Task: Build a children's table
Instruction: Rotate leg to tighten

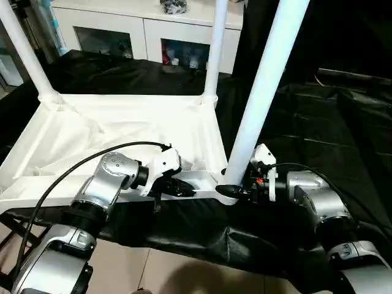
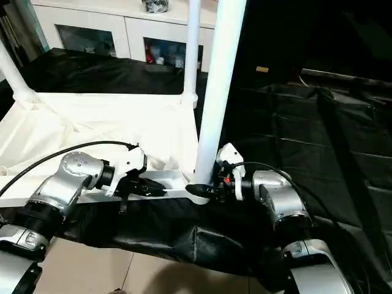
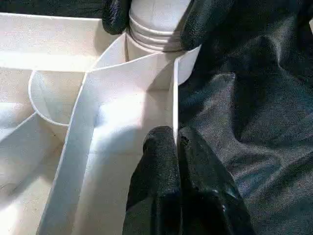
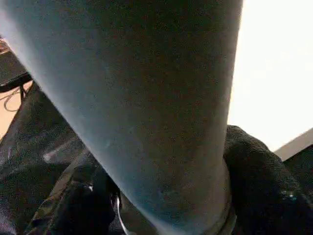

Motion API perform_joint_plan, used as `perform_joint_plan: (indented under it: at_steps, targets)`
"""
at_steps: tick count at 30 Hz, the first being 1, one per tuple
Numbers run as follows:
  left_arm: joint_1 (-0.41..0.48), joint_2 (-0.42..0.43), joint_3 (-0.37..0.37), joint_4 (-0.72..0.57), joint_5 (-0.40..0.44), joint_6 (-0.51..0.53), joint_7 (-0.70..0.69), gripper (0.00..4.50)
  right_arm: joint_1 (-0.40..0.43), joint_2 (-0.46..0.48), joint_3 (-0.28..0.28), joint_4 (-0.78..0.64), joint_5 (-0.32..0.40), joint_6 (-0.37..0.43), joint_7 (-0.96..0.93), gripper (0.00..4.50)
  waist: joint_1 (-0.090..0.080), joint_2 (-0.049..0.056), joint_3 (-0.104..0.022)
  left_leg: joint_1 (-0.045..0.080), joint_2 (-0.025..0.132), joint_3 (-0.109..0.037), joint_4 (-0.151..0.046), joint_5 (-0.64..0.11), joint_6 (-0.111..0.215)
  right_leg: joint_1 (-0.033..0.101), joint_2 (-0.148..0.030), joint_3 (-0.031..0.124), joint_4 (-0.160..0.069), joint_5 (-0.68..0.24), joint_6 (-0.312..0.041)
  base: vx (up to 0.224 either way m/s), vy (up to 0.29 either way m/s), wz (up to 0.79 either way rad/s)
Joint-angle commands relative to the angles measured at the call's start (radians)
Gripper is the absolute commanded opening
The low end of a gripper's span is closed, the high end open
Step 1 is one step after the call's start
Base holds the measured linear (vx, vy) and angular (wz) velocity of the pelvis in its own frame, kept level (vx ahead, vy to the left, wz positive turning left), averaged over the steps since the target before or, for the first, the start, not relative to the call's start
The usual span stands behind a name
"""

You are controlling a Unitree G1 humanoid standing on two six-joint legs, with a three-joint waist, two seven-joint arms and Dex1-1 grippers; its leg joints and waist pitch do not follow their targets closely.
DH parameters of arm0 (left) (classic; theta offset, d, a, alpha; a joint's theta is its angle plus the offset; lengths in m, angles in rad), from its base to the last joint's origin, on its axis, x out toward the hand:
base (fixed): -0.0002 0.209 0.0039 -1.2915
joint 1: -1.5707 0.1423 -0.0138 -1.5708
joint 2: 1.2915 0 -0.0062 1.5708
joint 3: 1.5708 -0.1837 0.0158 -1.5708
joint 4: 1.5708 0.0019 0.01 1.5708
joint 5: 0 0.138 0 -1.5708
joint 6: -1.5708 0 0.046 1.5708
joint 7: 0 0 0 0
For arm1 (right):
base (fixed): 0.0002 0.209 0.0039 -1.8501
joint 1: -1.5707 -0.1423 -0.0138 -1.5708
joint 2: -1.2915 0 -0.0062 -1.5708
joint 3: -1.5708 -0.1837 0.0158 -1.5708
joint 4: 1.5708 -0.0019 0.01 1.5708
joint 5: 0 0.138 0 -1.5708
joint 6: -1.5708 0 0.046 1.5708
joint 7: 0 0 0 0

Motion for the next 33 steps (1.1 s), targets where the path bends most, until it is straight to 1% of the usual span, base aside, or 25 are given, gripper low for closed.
perform_joint_plan:
  at_steps: [1, 2, 4, 5, 6, 7, 8, 9, 10, 12, 13, 15, 16, 17, 18, 19, 23, 24, 25, 27, 29, 30, 31, 32, 33]
  targets:
    - [-0.012, -0.050, -0.017, 0.002, -0.004, 0.004, 0.059, 0.00, 0.024, 0.060, 0.052, 0.017, -0.010, 0.026, -0.010, 2.69, -0.002, 0.002, -0.048, 0.002, 0.029, 0.001, -0.062, -0.243, 0.033, 0.047, -0.060, 0.044, -0.077, -0.227, -0.213, 0.000, 0.000, 0.00]
    - [-0.013, -0.061, -0.012, 0.004, -0.003, 0.005, 0.084, 0.00, 0.019, 0.072, 0.043, 0.032, -0.015, 0.016, -0.055, 2.66, -0.002, 0.004, -0.047, 0.003, 0.028, 0.000, -0.062, -0.249, 0.030, 0.046, -0.061, 0.044, -0.079, -0.241, -0.209, 0.000, 0.000, 0.00]
    - [-0.016, -0.079, -0.005, 0.008, -0.002, 0.009, 0.125, 0.00, 0.004, 0.094, 0.025, 0.070, -0.028, 0.005, -0.150, 2.64, -0.006, 0.003, -0.043, 0.008, 0.028, -0.003, -0.065, -0.297, 0.013, 0.040, -0.066, 0.045, -0.090, -0.341, -0.185, 0.000, 0.000, 0.00]
    - [-0.017, -0.092, -0.003, 0.009, 0.003, 0.016, 0.152, 0.00, -0.009, 0.113, 0.010, 0.102, -0.037, 0.000, -0.227, 2.63, -0.009, 0.003, -0.043, 0.009, 0.029, -0.005, -0.067, -0.305, 0.006, 0.038, -0.067, 0.046, -0.091, -0.360, -0.181, 0.000, 0.000, 0.00]
    - [-0.018, -0.109, -0.005, 0.010, 0.012, 0.024, 0.184, 0.00, -0.027, 0.141, -0.011, 0.146, -0.049, -0.009, -0.338, 2.63, -0.016, 0.003, -0.040, 0.008, 0.027, -0.008, -0.069, -0.326, -0.005, 0.036, -0.067, 0.046, -0.095, -0.404, -0.168, 0.000, 0.000, 0.00]
    - [-0.018, -0.111, -0.005, 0.010, 0.013, 0.024, 0.186, 0.00, -0.029, 0.144, -0.013, 0.150, -0.050, -0.009, -0.348, 2.63, -0.024, 0.002, -0.039, 0.009, 0.024, -0.011, -0.070, -0.347, -0.015, 0.034, -0.068, 0.043, -0.100, -0.459, -0.151, 0.000, 0.000, 0.00]
    - [-0.018, -0.111, -0.005, 0.010, 0.013, 0.024, 0.186, 0.00, -0.029, 0.144, -0.013, 0.150, -0.050, -0.009, -0.348, 2.63, -0.027, 0.002, -0.039, 0.010, 0.023, -0.013, -0.070, -0.358, -0.014, 0.034, -0.068, 0.042, -0.104, -0.482, -0.142, 0.000, 0.000, 0.00]
    - [-0.019, -0.137, -0.007, 0.010, 0.024, 0.042, 0.232, 0.00, -0.049, 0.180, -0.032, 0.193, -0.058, 0.002, -0.460, 2.63, -0.032, 0.005, -0.040, 0.012, 0.024, -0.013, -0.069, -0.363, -0.011, 0.031, -0.068, 0.044, -0.106, -0.489, -0.135, 0.000, 0.000, 0.00]
    - [-0.023, -0.161, -0.005, 0.012, 0.032, 0.057, 0.277, 0.00, -0.068, 0.209, -0.052, 0.227, -0.053, 0.029, -0.547, 2.63, -0.039, 0.006, -0.039, 0.010, 0.024, -0.014, -0.070, -0.366, -0.015, 0.028, -0.066, 0.045, -0.106, -0.482, -0.139, 0.000, 0.000, 0.00]
    - [-0.028, -0.191, -0.002, 0.013, 0.036, 0.069, 0.325, 0.00, -0.092, 0.247, -0.080, 0.268, -0.040, 0.061, -0.637, 2.63, -0.046, 0.005, -0.039, 0.011, 0.022, -0.016, -0.070, -0.379, -0.020, 0.029, -0.064, 0.040, -0.108, -0.503, -0.132, 0.000, 0.000, 0.00]
    - [-0.028, -0.191, -0.002, 0.013, 0.036, 0.069, 0.325, 0.00, -0.092, 0.247, -0.080, 0.268, -0.040, 0.061, -0.637, 2.63, -0.046, 0.010, -0.040, 0.015, 0.021, -0.015, -0.068, -0.382, -0.019, 0.026, -0.065, 0.042, -0.110, -0.503, -0.133, 0.000, 0.000, 0.00]
    - [-0.028, -0.215, 0.001, 0.005, 0.028, 0.080, 0.347, 0.00, -0.107, 0.273, -0.078, 0.288, -0.049, 0.043, -0.680, 2.63, -0.049, 0.005, -0.039, 0.010, 0.020, -0.014, -0.068, -0.389, -0.007, 0.026, -0.064, 0.041, -0.111, -0.498, -0.128, 0.000, 0.000, 0.00]
    - [-0.023, -0.223, -0.001, -0.006, 0.025, 0.083, 0.347, 0.00, -0.119, 0.286, -0.084, 0.301, -0.049, 0.015, -0.694, 2.63, -0.049, 0.004, -0.040, 0.010, 0.019, -0.014, -0.068, -0.388, -0.001, 0.026, -0.064, 0.041, -0.114, -0.506, -0.121, 0.000, 0.000, 0.00]
    - [-0.022, -0.225, -0.002, -0.008, 0.024, 0.084, 0.347, 0.00, -0.121, 0.288, -0.085, 0.303, -0.048, 0.009, -0.696, 2.63, -0.049, 0.005, -0.040, 0.010, 0.020, -0.014, -0.067, -0.387, 0.000, 0.025, -0.066, 0.042, -0.113, -0.507, -0.122, 0.000, 0.000, 0.00]
    - [-0.018, -0.224, -0.004, -0.014, 0.024, 0.084, 0.344, 0.00, -0.126, 0.290, -0.093, 0.308, -0.039, 0.002, -0.692, 3.19, -0.050, 0.005, -0.040, 0.008, 0.020, -0.015, -0.068, -0.387, 0.001, 0.026, -0.065, 0.041, -0.114, -0.506, -0.122, 0.000, 0.000, 0.00]
    - [-0.015, -0.223, -0.005, -0.019, 0.024, 0.083, 0.342, 0.00, -0.128, 0.289, -0.097, 0.308, -0.033, -0.005, -0.683, 3.19, -0.050, 0.005, -0.040, 0.006, 0.020, -0.015, -0.068, -0.385, 0.003, 0.026, -0.065, 0.042, -0.113, -0.501, -0.122, 0.000, 0.000, 0.00]
    - [-0.005, -0.206, -0.005, -0.027, 0.023, 0.068, 0.319, 0.00, -0.126, 0.263, -0.092, 0.291, -0.033, -0.032, -0.616, 3.54, -0.050, 0.006, -0.042, 0.005, 0.023, -0.013, -0.070, -0.375, 0.008, 0.028, -0.064, 0.044, -0.107, -0.443, -0.140, 0.000, 0.000, 0.00]
    - [-0.001, -0.198, -0.007, -0.032, 0.022, 0.063, 0.304, 0.00, -0.123, 0.248, -0.086, 0.281, -0.031, -0.040, -0.581, 3.69, -0.050, 0.006, -0.044, 0.003, 0.023, -0.012, -0.069, -0.359, 0.010, 0.031, -0.063, 0.045, -0.104, -0.412, -0.149, 0.000, 0.000, 0.00]
    - [0.000, -0.196, -0.008, -0.033, 0.022, 0.062, 0.301, 0.00, -0.122, 0.246, -0.085, 0.279, -0.031, -0.041, -0.575, 3.69, -0.049, 0.008, -0.044, 0.002, 0.023, -0.012, -0.070, -0.355, 0.012, 0.031, -0.063, 0.045, -0.102, -0.398, -0.155, 0.000, 0.000, 0.00]
    - [0.008, -0.169, -0.015, -0.044, 0.013, 0.047, 0.254, 0.00, -0.105, 0.202, -0.054, 0.240, -0.031, -0.052, -0.457, 3.90, -0.047, 0.005, -0.047, 0.000, 0.024, -0.008, -0.066, -0.326, 0.024, 0.037, -0.062, 0.046, -0.095, -0.327, -0.178, 0.000, 0.000, 0.00]
    - [0.011, -0.159, -0.017, -0.047, 0.008, 0.037, 0.234, 0.00, -0.097, 0.186, -0.041, 0.225, -0.030, -0.052, -0.413, 3.90, -0.044, 0.006, -0.049, -0.003, 0.024, -0.007, -0.065, -0.294, 0.040, 0.043, -0.061, 0.046, -0.090, -0.270, -0.194, 0.000, 0.000, 0.00]
    - [0.017, -0.137, -0.022, -0.052, 0.003, 0.023, 0.196, 0.00, -0.081, 0.156, -0.022, 0.192, -0.023, -0.049, -0.328, 3.90, -0.043, 0.005, -0.051, -0.005, 0.024, -0.006, -0.062, -0.269, 0.050, 0.047, -0.061, 0.046, -0.084, -0.226, -0.206, 0.051, -0.004, 0.02]
    - [0.019, -0.128, -0.023, -0.054, 0.001, 0.018, 0.182, 0.00, -0.075, 0.146, -0.016, 0.180, -0.021, -0.048, -0.297, 3.90, -0.040, 0.006, -0.053, -0.005, 0.025, -0.006, -0.060, -0.251, 0.054, 0.049, -0.061, 0.046, -0.080, -0.196, -0.214, 0.051, -0.004, 0.02]
    - [0.022, -0.109, -0.026, -0.057, -0.004, 0.011, 0.149, 0.00, -0.061, 0.120, -0.002, 0.152, -0.016, -0.045, -0.231, 3.90, -0.039, 0.005, -0.056, -0.005, 0.025, -0.002, -0.057, -0.215, 0.067, 0.052, -0.059, 0.046, -0.073, -0.122, -0.233, 0.055, -0.004, 0.02]
    - [0.024, -0.098, -0.028, -0.059, -0.006, 0.010, 0.131, 0.00, -0.053, 0.105, 0.006, 0.137, -0.014, -0.041, -0.196, 3.90, -0.035, 0.011, -0.056, -0.005, 0.025, 0.000, -0.054, -0.182, 0.079, 0.055, -0.054, 0.044, -0.066, -0.054, -0.251, 0.000, 0.000, 0.00]
